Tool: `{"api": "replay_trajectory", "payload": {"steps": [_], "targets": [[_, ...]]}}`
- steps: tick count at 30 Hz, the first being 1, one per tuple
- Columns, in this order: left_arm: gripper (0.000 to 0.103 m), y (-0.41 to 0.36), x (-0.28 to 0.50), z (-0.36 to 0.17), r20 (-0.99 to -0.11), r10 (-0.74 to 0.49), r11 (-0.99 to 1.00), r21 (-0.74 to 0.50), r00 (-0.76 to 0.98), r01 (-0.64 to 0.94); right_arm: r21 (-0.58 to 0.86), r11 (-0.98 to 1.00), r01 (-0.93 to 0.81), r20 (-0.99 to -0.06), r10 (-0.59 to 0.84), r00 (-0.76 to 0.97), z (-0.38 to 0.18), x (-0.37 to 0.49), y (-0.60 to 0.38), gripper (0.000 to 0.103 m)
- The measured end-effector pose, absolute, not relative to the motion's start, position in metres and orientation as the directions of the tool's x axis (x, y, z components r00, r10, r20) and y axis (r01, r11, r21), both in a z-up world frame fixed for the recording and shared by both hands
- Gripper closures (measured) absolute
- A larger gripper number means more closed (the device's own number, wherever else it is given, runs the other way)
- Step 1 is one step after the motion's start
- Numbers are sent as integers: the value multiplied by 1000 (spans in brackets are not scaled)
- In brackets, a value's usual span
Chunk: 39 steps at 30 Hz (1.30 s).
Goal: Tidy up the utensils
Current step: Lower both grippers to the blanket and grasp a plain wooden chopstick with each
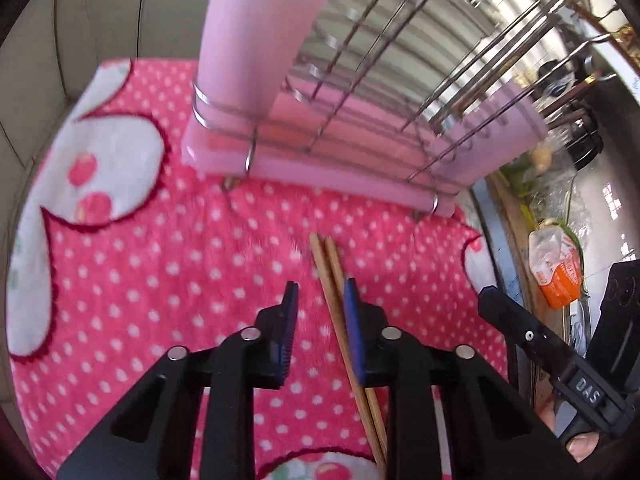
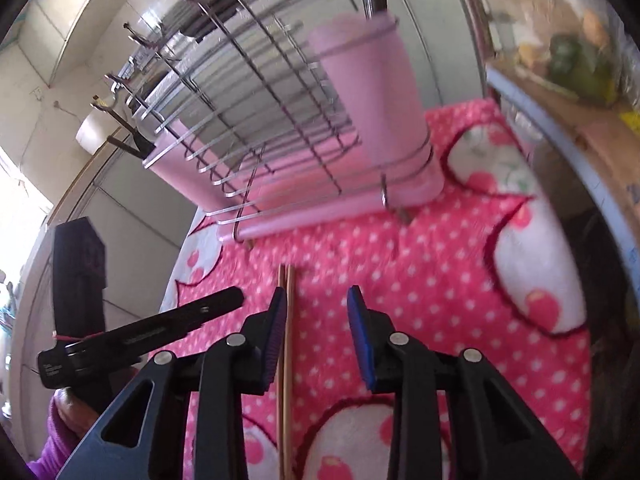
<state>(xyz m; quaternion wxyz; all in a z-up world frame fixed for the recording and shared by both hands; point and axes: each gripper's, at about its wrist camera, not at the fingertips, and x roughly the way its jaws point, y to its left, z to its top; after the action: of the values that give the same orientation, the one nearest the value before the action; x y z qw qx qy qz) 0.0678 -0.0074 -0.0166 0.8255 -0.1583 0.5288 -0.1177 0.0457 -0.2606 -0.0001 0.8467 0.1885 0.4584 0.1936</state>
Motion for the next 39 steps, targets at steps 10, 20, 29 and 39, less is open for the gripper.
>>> {"api": "replay_trajectory", "payload": {"steps": [10,20,29,39], "targets": [[87,-23,87,-45,-890,-344,933,-359,300,8,538,835,-114,-722,526,450,-19,55,-267,72],[94,-36,95,-45,-897,-327,941,-339,296,12,566,815,-128,-728,566,388,-25,61,-257,73],[94,-1,91,-21,-906,-283,957,-286,314,39,575,808,-126,-772,587,242,-36,88,-219,87],[94,23,102,-28,-937,-229,973,-222,265,57,444,887,-123,-868,460,184,-54,113,-186,86]]}}
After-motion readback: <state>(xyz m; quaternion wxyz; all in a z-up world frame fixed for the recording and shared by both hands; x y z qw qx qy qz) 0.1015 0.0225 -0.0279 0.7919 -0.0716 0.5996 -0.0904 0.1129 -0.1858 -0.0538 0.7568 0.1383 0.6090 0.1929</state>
